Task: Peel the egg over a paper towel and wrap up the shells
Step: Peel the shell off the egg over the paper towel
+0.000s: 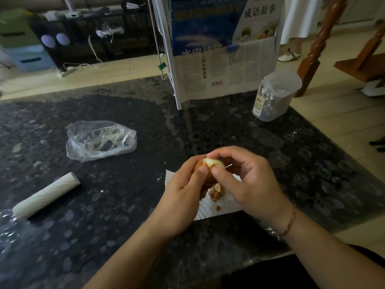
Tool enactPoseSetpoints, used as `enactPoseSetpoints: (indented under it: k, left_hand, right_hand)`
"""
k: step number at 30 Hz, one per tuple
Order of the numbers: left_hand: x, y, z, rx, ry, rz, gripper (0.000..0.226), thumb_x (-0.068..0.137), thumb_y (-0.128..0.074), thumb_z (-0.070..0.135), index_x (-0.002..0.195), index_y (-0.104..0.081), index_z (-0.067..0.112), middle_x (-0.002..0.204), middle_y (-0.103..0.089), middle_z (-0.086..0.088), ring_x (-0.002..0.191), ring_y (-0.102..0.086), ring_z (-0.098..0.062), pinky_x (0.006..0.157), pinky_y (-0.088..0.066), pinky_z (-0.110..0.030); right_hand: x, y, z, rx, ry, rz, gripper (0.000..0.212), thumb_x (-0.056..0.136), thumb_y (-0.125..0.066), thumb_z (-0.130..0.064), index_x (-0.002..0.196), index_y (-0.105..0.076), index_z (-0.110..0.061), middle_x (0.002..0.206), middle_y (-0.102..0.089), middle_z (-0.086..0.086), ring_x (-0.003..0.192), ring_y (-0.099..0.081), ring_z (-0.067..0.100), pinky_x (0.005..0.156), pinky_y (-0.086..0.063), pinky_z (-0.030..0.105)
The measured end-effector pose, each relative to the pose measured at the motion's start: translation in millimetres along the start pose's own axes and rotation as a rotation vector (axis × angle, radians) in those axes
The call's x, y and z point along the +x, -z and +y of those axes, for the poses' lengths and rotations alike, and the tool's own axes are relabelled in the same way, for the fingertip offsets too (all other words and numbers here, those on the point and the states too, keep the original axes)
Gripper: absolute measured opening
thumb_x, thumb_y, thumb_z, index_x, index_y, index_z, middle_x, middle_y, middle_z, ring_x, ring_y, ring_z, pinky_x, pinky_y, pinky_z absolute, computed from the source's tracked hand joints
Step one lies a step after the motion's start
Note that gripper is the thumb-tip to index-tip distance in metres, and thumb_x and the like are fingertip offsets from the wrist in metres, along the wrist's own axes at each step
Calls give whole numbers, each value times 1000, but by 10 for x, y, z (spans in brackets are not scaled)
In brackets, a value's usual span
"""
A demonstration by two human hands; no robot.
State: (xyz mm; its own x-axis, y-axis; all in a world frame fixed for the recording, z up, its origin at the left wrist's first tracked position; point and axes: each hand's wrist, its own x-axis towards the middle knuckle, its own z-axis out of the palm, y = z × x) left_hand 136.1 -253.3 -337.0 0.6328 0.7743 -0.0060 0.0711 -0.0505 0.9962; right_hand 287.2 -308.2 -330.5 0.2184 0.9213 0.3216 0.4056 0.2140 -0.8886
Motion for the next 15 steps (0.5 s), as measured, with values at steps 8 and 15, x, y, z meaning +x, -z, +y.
enactPoseSetpoints:
  k: [8,15]
  left_hand:
    - [-15,1,-5,-93,35,-8,37,107,-32,27,134,-57,21,113,-66,-13,83,-59,-13,69,-48,-28]
    - [-10,7,3,-114,6,-78,33,104,-43,25,133,-58,25,109,-71,-3,83,-63,-7,71,-50,-24]
  right_hand:
    - [-8,18,1,46,-22,-7,19,87,-63,-21,104,-69,-25,104,-68,-12,103,-64,14,83,-58,33]
    - [15,37,5,97,-2,4,20,85,-66,-9,102,-70,-19,102,-69,-7,100,-66,16,83,-57,34]
